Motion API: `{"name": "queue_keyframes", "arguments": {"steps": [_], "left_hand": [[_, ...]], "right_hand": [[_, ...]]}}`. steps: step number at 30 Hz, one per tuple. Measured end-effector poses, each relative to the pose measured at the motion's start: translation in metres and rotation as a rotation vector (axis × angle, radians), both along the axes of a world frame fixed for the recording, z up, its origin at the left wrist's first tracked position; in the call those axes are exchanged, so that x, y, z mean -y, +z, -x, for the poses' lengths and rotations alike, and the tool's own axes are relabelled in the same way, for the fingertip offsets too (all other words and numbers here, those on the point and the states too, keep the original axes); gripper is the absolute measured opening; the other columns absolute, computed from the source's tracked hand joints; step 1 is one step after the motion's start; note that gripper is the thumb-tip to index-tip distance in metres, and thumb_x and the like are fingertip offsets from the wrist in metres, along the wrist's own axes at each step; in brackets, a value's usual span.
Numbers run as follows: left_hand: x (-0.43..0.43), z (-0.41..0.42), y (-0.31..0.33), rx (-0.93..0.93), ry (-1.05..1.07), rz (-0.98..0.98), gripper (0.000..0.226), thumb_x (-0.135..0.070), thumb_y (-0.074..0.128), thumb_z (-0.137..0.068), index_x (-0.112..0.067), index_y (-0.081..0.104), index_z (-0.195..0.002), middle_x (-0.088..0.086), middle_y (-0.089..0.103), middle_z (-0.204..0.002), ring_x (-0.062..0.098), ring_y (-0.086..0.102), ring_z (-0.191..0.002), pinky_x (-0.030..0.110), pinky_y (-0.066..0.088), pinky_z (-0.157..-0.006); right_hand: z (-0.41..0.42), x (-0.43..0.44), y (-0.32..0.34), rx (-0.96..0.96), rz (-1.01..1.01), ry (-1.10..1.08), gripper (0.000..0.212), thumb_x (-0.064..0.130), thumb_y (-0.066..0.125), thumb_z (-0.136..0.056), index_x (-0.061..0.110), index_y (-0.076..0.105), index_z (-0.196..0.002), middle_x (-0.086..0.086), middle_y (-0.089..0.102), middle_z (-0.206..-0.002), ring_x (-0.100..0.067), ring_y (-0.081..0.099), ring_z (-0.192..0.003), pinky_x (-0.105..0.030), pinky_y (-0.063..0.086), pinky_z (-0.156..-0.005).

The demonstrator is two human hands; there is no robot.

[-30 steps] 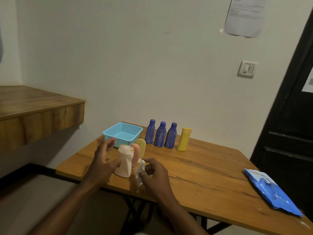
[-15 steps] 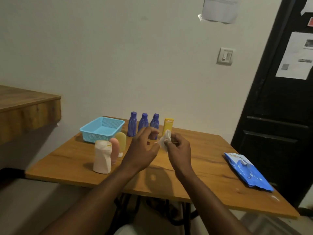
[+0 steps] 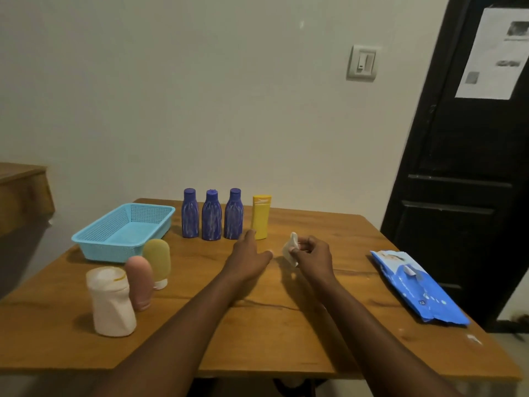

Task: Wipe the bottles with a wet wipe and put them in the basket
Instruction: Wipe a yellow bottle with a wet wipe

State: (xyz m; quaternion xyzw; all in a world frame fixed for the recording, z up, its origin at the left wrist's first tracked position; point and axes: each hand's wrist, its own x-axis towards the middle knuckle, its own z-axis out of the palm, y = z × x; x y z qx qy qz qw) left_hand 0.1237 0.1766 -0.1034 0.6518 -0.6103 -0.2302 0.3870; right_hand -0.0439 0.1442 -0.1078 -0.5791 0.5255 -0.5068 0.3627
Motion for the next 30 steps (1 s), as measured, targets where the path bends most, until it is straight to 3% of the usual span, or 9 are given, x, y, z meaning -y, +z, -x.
{"name": "queue_keyframes", "arguments": {"steps": [4, 9, 12, 17, 23, 26, 30], "left_hand": [[0.034, 0.006, -0.021, -0.075, 0.097, 0.010, 0.080, -0.039, 0.063, -0.096, -0.028, 0.017, -0.161, 0.001, 0.026, -0.165, 0.028, 0.039, -0.144, 0.049, 0.044, -0.111], [0.067, 0.002, -0.047, 0.034, 0.163, 0.073, 0.079, -0.050, 0.059, -0.093, -0.030, 0.019, -0.158, 0.001, 0.032, -0.160, 0.027, 0.052, -0.134, 0.048, 0.053, -0.102], [0.079, 0.000, -0.051, 0.048, 0.189, 0.099, 0.076, -0.053, 0.057, -0.092, -0.030, 0.022, -0.156, -0.003, 0.034, -0.156, 0.025, 0.055, -0.129, 0.048, 0.055, -0.098], [0.092, 0.001, -0.050, 0.055, 0.206, 0.122, 0.072, -0.045, 0.059, -0.092, -0.027, 0.026, -0.153, -0.001, 0.039, -0.149, 0.024, 0.061, -0.118, 0.046, 0.058, -0.091], [0.092, 0.000, -0.043, 0.048, 0.247, 0.089, 0.076, -0.045, 0.056, -0.088, -0.023, 0.029, -0.156, 0.004, 0.043, -0.147, 0.029, 0.061, -0.117, 0.050, 0.056, -0.093], [0.087, 0.000, -0.039, 0.007, 0.265, 0.103, 0.063, -0.037, 0.060, -0.096, -0.022, 0.039, -0.154, 0.004, 0.047, -0.144, 0.024, 0.059, -0.119, 0.044, 0.055, -0.094], [0.071, 0.003, -0.035, 0.012, 0.243, 0.138, 0.042, -0.030, 0.063, -0.097, -0.022, 0.058, -0.137, 0.004, 0.057, -0.128, 0.016, 0.059, -0.104, 0.035, 0.054, -0.085]], "right_hand": [[-0.010, 0.035, -0.012, 0.035, -0.063, 0.014, 0.016, 0.012, 0.068, -0.095, 0.017, 0.073, -0.109, 0.001, 0.073, -0.102, -0.020, 0.070, -0.098, -0.040, 0.061, -0.084], [-0.024, 0.073, -0.016, 0.072, -0.105, 0.078, 0.015, 0.012, 0.059, -0.098, 0.015, 0.074, -0.096, -0.004, 0.072, -0.097, -0.022, 0.067, -0.093, -0.039, 0.056, -0.076], [-0.030, 0.089, -0.010, 0.105, -0.135, 0.154, 0.020, 0.008, 0.054, -0.098, 0.015, 0.070, -0.089, -0.005, 0.070, -0.092, -0.020, 0.063, -0.084, -0.032, 0.050, -0.070], [-0.040, 0.110, -0.010, 0.081, -0.182, 0.286, 0.021, 0.013, 0.051, -0.100, 0.010, 0.071, -0.104, -0.010, 0.073, -0.103, -0.024, 0.065, -0.093, -0.035, 0.051, -0.077], [-0.045, 0.102, -0.006, 0.034, -0.165, 0.338, 0.023, 0.016, 0.049, -0.104, 0.008, 0.068, -0.114, -0.004, 0.071, -0.100, -0.014, 0.063, -0.084, -0.026, 0.047, -0.068], [-0.039, 0.092, -0.006, 0.036, -0.174, 0.334, 0.023, 0.020, 0.048, -0.105, 0.010, 0.067, -0.114, -0.006, 0.072, -0.102, -0.017, 0.065, -0.086, -0.028, 0.050, -0.067], [-0.030, 0.070, -0.007, 0.060, -0.165, 0.348, 0.022, 0.024, 0.049, -0.105, 0.016, 0.067, -0.116, -0.007, 0.073, -0.107, -0.022, 0.068, -0.096, -0.037, 0.057, -0.081]]}}
